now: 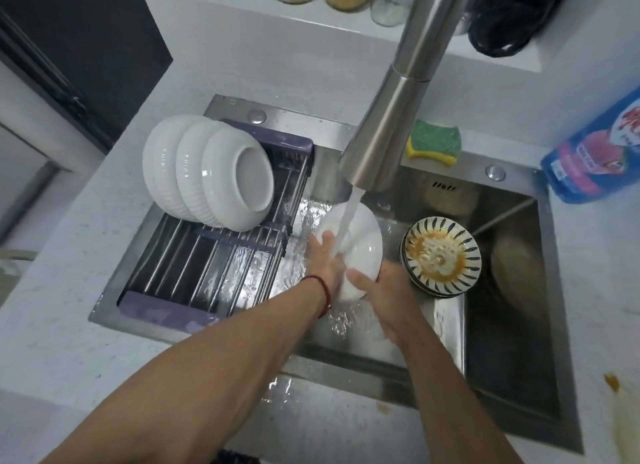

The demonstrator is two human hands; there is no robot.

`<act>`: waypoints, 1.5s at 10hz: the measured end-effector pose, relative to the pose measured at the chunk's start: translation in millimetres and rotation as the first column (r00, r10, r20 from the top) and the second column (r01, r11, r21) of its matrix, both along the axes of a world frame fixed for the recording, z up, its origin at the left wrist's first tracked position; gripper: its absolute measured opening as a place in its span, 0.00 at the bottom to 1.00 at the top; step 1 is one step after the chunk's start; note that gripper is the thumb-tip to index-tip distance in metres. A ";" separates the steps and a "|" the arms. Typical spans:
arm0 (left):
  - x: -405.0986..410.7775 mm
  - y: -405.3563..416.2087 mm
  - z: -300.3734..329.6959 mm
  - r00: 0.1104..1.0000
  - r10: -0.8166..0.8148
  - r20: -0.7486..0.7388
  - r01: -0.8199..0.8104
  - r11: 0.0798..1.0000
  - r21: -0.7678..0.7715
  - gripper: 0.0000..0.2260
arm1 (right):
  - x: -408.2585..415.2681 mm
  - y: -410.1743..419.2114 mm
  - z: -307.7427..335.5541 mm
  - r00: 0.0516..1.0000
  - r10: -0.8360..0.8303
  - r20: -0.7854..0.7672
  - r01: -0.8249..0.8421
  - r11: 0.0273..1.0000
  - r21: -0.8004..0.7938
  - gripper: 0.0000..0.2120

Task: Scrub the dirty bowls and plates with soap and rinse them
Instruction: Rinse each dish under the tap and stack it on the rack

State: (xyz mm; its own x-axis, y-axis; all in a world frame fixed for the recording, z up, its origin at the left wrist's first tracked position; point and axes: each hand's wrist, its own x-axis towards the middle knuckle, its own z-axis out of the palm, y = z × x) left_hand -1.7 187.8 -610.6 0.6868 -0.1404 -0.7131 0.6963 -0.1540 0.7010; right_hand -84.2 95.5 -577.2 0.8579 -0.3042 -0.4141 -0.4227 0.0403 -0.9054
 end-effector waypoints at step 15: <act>-3.5 41.4 23.2 0.928 0.249 -0.277 -0.292 0.948 -0.128 0.26 | 13.7 -21.4 -16.2 0.920 -0.184 -0.347 0.282 0.925 0.256 0.24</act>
